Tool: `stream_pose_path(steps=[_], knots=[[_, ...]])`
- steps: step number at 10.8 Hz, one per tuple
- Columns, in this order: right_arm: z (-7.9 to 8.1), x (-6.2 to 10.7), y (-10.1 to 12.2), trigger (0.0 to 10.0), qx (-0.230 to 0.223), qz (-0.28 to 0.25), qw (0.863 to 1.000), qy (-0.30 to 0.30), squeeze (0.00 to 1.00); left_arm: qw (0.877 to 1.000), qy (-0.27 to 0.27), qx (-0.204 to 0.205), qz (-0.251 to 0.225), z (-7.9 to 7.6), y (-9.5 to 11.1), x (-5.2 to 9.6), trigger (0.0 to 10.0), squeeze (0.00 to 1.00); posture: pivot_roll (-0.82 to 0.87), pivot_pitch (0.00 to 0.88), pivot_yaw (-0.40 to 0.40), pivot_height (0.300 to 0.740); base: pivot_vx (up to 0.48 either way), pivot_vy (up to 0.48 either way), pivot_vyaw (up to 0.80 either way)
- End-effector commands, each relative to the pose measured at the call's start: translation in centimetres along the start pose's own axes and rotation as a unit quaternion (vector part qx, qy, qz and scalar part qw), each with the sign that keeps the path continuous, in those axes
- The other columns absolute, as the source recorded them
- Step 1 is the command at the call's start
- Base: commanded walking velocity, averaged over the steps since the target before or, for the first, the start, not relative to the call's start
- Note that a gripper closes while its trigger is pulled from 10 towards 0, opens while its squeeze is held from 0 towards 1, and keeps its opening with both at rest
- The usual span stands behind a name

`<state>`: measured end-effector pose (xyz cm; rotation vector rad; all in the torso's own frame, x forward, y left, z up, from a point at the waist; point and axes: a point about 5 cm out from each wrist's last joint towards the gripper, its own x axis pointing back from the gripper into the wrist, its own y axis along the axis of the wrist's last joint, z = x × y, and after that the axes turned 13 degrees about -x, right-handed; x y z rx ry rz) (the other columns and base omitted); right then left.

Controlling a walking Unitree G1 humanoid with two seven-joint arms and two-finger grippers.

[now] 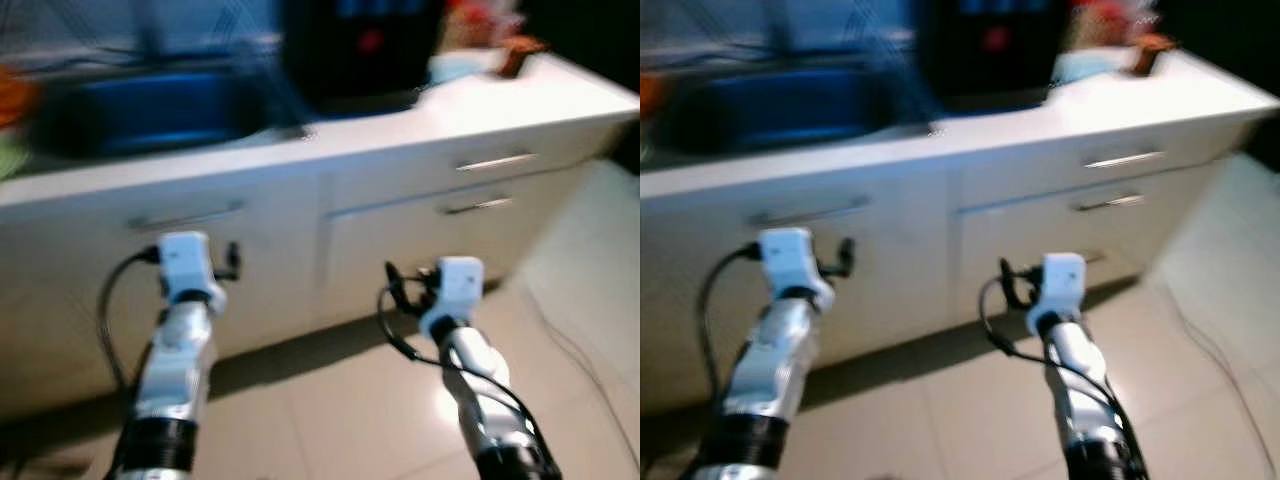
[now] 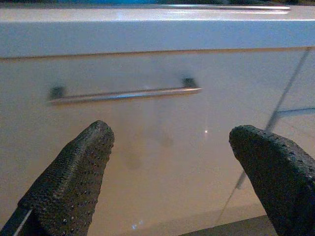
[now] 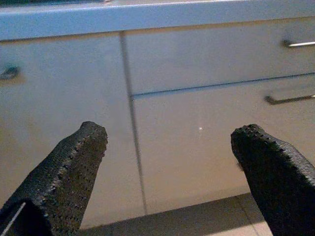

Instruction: Kitchen organization

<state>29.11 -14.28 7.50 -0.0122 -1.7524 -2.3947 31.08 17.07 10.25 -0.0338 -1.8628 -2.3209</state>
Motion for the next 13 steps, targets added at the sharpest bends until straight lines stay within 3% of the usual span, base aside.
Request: stream_pose_path(steps=[1, 5, 7, 9, 11, 12, 13], knots=[[0.2, -0.1, 0.6, 10.0, -0.004, -0.012, 1.0, 0.006, 0.0, 1.0, 0.005, -0.004, -0.006, 0.2, 0.3, -0.1, 10.0, 0.0, -0.02, 0.023, -0.015, 0.74, 0.0, 0.0, 0.8], [0.2, -0.2, 0.5, 10.0, -0.011, -0.01, 1.0, 0.006, 0.0, 1.0, -0.003, -0.011, -0.008, 0.2, 0.4, -0.3, 10.0, 0.0, -0.02, 0.017, -0.012, 0.74, 0.0, 0.0, 0.8], [-0.1, -0.4, 1.2, 10.0, -0.025, -0.028, 0.999, -0.014, 0.0, 0.999, -0.009, -0.021, -0.037, 0.2, 1.4, -0.3, 10.0, 0.0, -0.02, 0.019, -0.013, 0.74, 0.0, 0.0, 0.72], [-0.8, -0.8, 2.2, 10.0, -0.016, -0.045, 0.998, -0.044, 0.0, 0.998, -0.029, -0.014, -0.052, -0.1, 1.8, -0.2, 10.0, 0.0, -0.02, 0.023, -0.012, 0.74, 0.0, 0.0, 0.0], [0.4, -1.0, 3.8, 10.0, 0.03, -0.091, 0.995, -0.025, 0.0, 0.997, -0.041, -0.005, -0.073, -0.3, 2.8, 0.0, 10.0, 0.0, -0.02, 0.023, -0.012, 0.74, 0.0, 0.0, 0.0], [1.1, -1.3, 4.6, 10.0, -0.002, -0.111, 0.993, -0.027, 0.0, 0.995, -0.046, 0.006, -0.087, -0.5, 3.6, 0.0, 10.0, 0.0, -0.02, 0.023, -0.014, 0.74, 0.244, 0.0, 0.0], [1.5, -1.4, 4.5, 10.0, -0.004, -0.093, 0.996, -0.008, 0.0, 0.994, -0.047, 0.008, -0.094, -0.6, 4.1, 0.0, 10.0, 0.0, -0.02, 0.022, -0.016, 0.74, 0.3, 0.0, 0.0]])
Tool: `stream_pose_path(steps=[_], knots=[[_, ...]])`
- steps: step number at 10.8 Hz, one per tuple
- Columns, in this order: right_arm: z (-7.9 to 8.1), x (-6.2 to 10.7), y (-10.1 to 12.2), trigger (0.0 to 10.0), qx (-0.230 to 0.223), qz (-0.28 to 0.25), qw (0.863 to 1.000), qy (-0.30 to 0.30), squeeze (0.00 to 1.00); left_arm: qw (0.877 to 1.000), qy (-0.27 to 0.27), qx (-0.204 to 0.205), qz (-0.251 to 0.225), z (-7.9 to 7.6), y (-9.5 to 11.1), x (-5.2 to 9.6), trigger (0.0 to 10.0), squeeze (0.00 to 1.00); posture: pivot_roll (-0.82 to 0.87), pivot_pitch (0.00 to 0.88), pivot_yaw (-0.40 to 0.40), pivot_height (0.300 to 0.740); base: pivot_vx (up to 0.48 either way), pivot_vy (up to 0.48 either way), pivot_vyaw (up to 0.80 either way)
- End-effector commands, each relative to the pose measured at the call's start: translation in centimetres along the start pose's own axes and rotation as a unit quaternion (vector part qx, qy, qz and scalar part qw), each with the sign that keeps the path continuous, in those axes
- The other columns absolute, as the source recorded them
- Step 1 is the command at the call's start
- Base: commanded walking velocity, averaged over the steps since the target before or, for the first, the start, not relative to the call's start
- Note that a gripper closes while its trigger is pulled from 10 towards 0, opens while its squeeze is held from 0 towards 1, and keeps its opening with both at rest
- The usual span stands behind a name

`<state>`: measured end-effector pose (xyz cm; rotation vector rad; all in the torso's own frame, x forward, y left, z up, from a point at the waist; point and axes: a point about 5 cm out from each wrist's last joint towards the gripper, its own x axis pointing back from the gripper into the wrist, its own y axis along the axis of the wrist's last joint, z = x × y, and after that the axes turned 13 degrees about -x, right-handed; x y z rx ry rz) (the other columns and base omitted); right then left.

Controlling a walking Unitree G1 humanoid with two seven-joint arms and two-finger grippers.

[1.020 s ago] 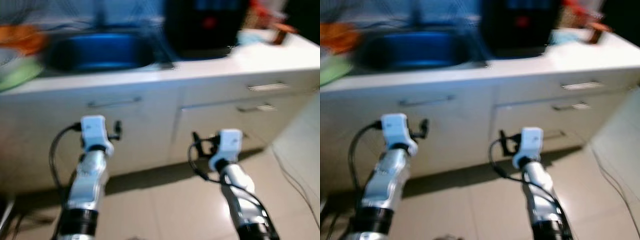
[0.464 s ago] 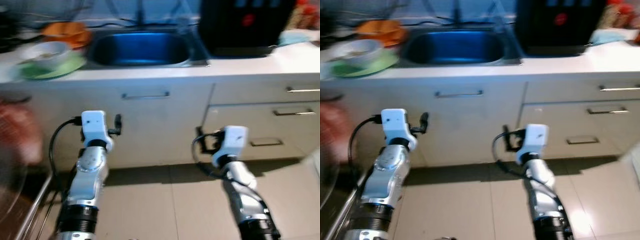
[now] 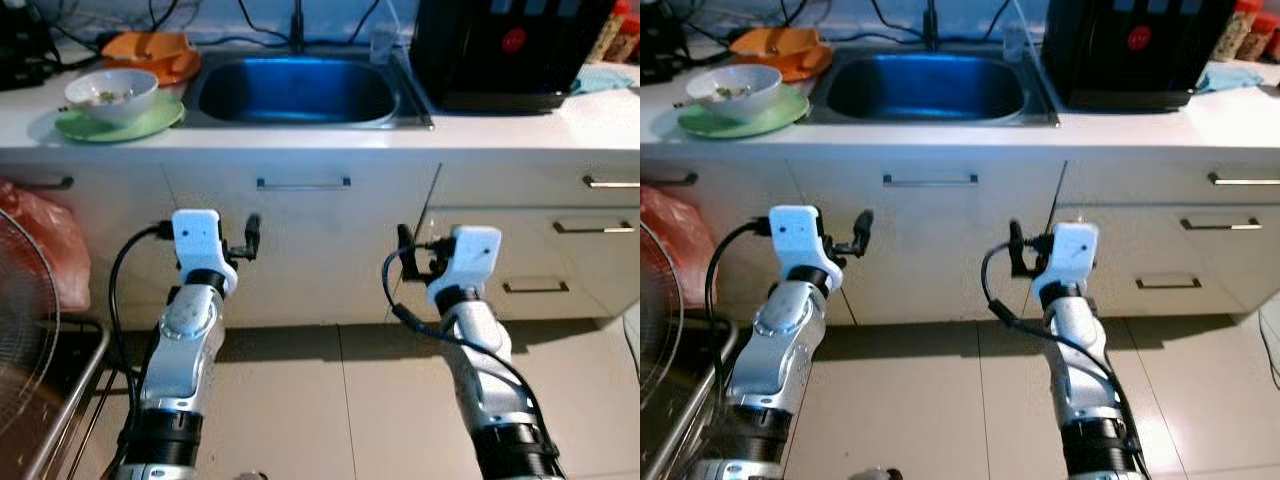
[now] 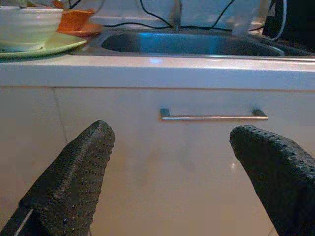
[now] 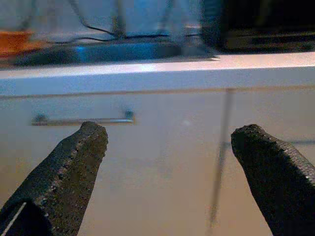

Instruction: Kitchen organization

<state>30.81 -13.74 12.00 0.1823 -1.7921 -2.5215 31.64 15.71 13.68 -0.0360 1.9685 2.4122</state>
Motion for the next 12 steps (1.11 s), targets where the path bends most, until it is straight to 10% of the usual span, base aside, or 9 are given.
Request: stream_pose_path(steps=[1, 12], knots=[[0.5, 0.1, 0.4, 10.0, -0.008, -0.005, 1.0, 0.02, 0.0, 0.999, -0.005, 0.01, -0.03, 0.0, 1.7, -0.4, 10.0, 0.0, -0.02, 0.022, -0.019, 0.74, 0.311, 0.0, 0.0], [3.3, -0.6, 3.4, 10.0, 0.009, -0.033, 0.996, 0.08, 0.0, 0.997, 0.036, -0.009, -0.068, 0.9, 4.1, -0.5, 10.0, 0.0, -0.02, 0.018, -0.022, 0.74, 0.391, 0.0, 0.0]])
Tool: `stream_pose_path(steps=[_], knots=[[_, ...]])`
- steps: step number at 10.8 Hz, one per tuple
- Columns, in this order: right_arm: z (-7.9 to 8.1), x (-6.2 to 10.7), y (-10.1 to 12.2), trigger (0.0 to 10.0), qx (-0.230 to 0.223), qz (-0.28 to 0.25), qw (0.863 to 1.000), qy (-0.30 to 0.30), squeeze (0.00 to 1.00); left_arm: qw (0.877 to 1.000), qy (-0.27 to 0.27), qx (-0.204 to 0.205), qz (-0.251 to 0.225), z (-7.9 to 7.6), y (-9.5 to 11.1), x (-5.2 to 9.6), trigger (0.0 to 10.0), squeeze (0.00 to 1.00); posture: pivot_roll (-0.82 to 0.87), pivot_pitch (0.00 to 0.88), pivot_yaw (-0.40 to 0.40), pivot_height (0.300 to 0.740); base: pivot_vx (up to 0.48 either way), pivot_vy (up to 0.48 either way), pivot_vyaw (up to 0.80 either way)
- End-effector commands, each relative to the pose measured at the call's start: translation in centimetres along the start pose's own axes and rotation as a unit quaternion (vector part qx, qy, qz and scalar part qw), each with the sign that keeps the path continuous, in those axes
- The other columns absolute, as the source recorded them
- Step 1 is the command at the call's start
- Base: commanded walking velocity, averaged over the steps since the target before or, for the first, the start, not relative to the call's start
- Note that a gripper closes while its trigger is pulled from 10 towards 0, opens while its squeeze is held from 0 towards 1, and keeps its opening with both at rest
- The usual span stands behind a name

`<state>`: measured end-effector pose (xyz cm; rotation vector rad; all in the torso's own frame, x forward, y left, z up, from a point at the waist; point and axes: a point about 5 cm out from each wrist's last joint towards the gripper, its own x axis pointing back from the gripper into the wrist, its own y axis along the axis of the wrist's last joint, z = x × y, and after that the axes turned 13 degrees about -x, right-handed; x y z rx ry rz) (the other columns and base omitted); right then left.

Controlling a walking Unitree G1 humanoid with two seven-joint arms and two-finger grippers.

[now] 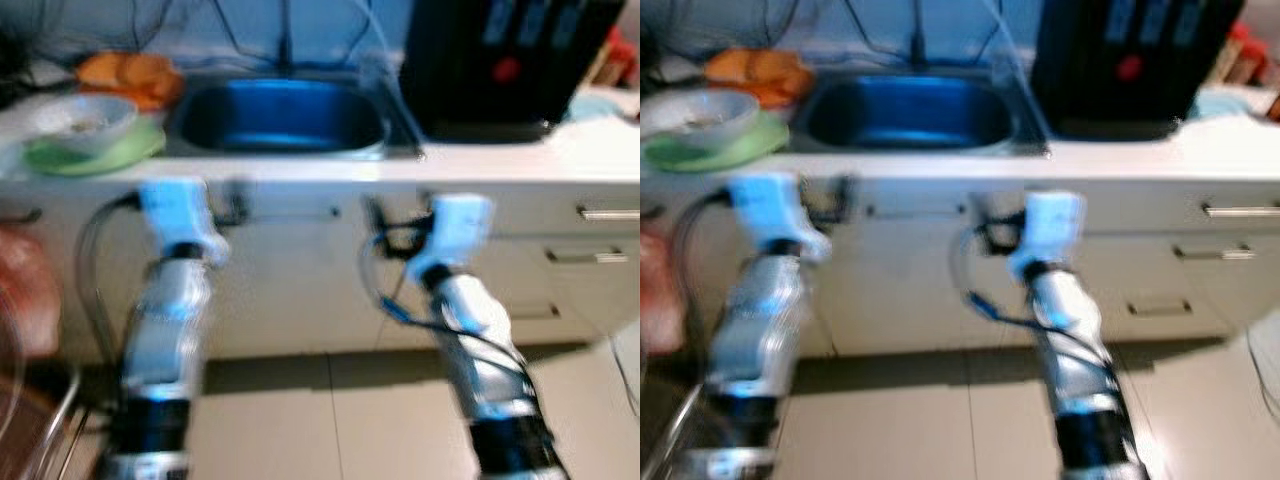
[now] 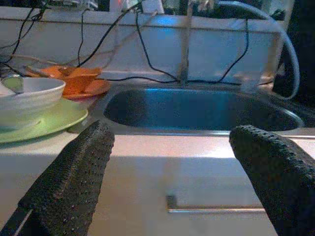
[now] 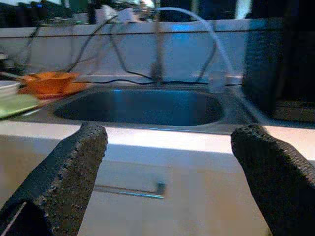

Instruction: Kitchen organization

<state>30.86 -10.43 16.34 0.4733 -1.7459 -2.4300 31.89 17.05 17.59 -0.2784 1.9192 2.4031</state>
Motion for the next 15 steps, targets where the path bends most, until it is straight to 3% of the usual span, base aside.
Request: stream_pose_path(steps=[1, 11, 15], knots=[[-1.01, 0.4, 0.46, 10.0, 0.006, -0.003, 1.0, -0.015, 0.0, 1.0, -0.016, 0.003, -0.007, -1.28, 0.55, -0.06, 10.0, 0.0, -0.02, 0.018, -0.022, 0.74, 0.431, 0.0, 0.0], [-0.86, 0.42, 0.53, 10.0, 0.004, -0.007, 1.0, -0.005, 0.0, 1.0, -0.003, -0.007, 0.0, -0.96, 0.38, -0.32, 10.0, 0.0, -0.02, 0.011, -0.024, 0.74, 0.375, 0.267, 0.0], [-1.01, 0.42, 0.77, 10.0, 0.014, -0.018, 1.0, -0.009, 0.0, 1.0, -0.001, -0.023, -0.002, -1.07, 0.35, -0.29, 10.0, 0.0, -0.01, 0.008, -0.023, 0.74, 0.064, 0.0, 0.0]])
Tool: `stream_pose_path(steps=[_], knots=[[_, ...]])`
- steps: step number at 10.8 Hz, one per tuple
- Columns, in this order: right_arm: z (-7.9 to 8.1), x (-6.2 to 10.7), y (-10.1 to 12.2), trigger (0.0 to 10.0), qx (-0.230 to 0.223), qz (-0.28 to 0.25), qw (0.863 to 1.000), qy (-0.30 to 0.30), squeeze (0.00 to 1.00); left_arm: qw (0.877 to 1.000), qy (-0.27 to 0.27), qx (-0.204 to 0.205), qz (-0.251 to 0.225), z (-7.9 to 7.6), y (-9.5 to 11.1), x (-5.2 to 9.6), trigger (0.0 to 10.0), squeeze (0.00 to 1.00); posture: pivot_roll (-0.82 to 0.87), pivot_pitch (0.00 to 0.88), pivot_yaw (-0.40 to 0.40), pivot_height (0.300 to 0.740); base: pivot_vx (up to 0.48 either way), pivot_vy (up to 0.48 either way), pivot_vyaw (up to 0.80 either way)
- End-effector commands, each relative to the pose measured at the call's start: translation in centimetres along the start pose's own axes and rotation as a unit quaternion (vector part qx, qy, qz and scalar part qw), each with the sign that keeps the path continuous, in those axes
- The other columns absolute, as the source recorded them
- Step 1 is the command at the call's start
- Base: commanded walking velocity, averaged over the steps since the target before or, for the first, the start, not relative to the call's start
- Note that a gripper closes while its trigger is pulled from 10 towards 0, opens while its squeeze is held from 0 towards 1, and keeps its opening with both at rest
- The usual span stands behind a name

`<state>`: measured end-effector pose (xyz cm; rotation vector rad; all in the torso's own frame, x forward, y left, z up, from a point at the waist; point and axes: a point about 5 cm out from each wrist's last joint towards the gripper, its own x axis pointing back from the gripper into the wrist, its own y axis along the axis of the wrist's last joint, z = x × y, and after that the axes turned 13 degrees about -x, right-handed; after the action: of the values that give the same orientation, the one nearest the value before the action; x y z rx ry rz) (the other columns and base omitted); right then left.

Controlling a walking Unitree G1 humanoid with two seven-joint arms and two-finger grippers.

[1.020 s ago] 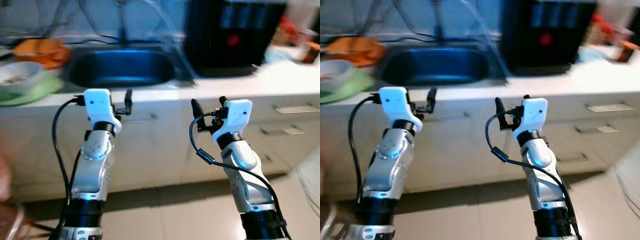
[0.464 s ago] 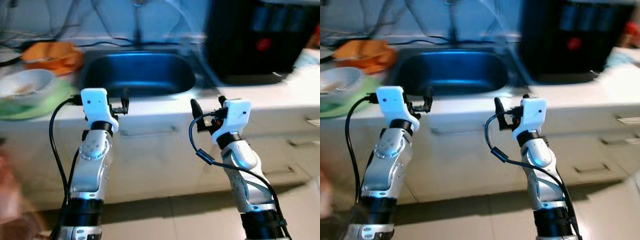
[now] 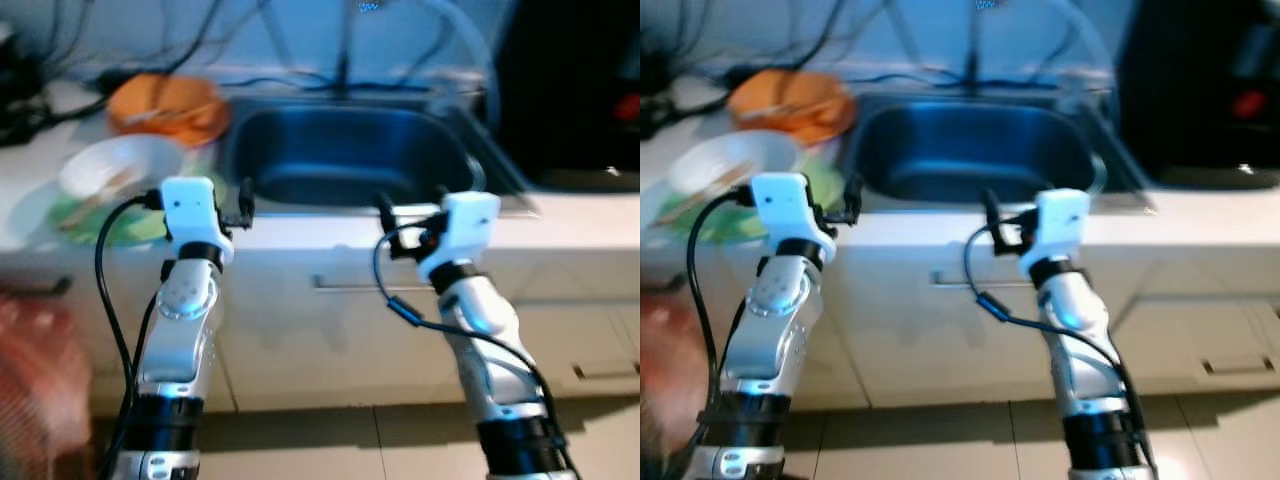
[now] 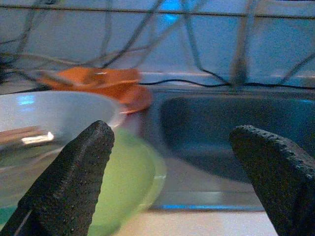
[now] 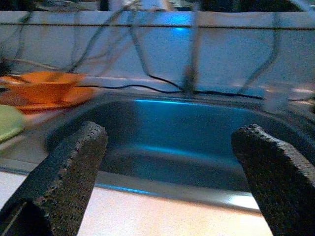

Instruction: Kitchen organization

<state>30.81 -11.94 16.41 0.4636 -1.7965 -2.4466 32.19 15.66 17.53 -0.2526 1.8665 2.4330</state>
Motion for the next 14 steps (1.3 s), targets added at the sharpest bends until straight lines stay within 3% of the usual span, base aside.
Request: stream_pose_path(steps=[1, 8, 14], knots=[[0.1, -0.02, 0.17, 10.0, 0.001, -0.007, 1.0, -0.001, 0.0, 1.0, 0.009, -0.005, 0.0, 0.31, 0.09, -0.09, 10.0, 0.0, -0.02, 0.009, -0.022, 0.74, 0.0, 0.0, 0.8], [-0.13, 0.22, 0.06, 10.0, -0.004, -0.008, 1.0, -0.013, 0.0, 1.0, -0.001, 0.0, 0.005, -0.06, -0.05, 0.04, 10.0, 0.0, -0.02, 0.021, -0.021, 0.74, 0.0, 0.0, 0.08], [-0.04, 0.0, 0.31, 10.0, -0.003, -0.014, 1.0, -0.012, 0.0, 1.0, -0.003, 0.003, 0.006, -0.22, -0.02, -0.19, 10.0, 0.0, -0.02, 0.016, -0.024, 0.74, 0.238, -0.368, 0.0]])
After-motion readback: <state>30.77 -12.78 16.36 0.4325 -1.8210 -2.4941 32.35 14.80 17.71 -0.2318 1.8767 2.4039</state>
